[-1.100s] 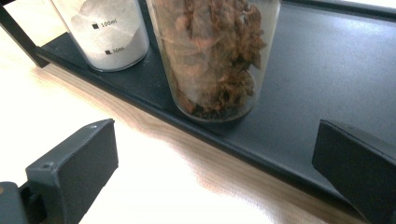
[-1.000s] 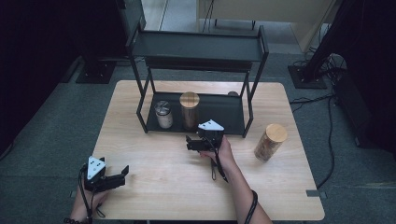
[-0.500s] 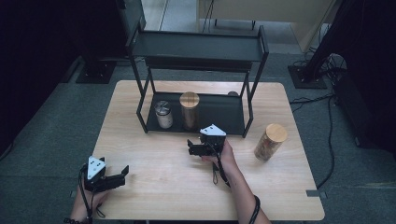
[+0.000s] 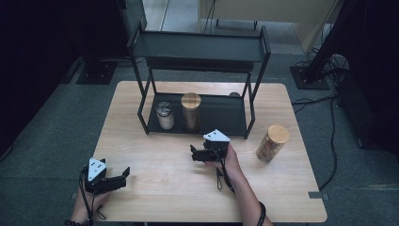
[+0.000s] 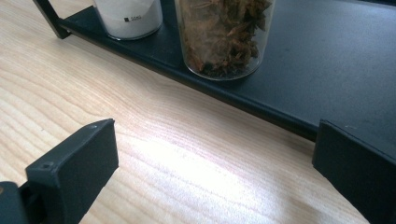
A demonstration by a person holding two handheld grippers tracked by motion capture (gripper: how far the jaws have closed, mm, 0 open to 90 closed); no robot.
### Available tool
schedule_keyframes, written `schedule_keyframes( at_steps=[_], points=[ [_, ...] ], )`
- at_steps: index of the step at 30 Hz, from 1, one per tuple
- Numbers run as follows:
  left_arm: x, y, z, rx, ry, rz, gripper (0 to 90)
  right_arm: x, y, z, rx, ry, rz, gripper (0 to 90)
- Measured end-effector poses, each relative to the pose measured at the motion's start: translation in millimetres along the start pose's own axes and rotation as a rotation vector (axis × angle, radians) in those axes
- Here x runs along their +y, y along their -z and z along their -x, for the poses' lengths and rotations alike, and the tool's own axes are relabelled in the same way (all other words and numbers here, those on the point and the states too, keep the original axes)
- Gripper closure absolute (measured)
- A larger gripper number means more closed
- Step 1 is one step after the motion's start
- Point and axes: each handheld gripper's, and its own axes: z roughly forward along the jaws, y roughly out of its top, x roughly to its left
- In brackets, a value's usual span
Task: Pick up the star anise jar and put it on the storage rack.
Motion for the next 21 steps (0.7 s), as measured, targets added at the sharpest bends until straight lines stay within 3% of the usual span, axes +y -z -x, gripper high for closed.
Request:
schedule_keyframes(
  at_steps=[21],
  points=[
    [0.1,-0.2,0.1,0.001,0.0,-0.001,0.9,-11.7,17.9,0.0,0.002,0.016,0.004,0.2]
  ],
)
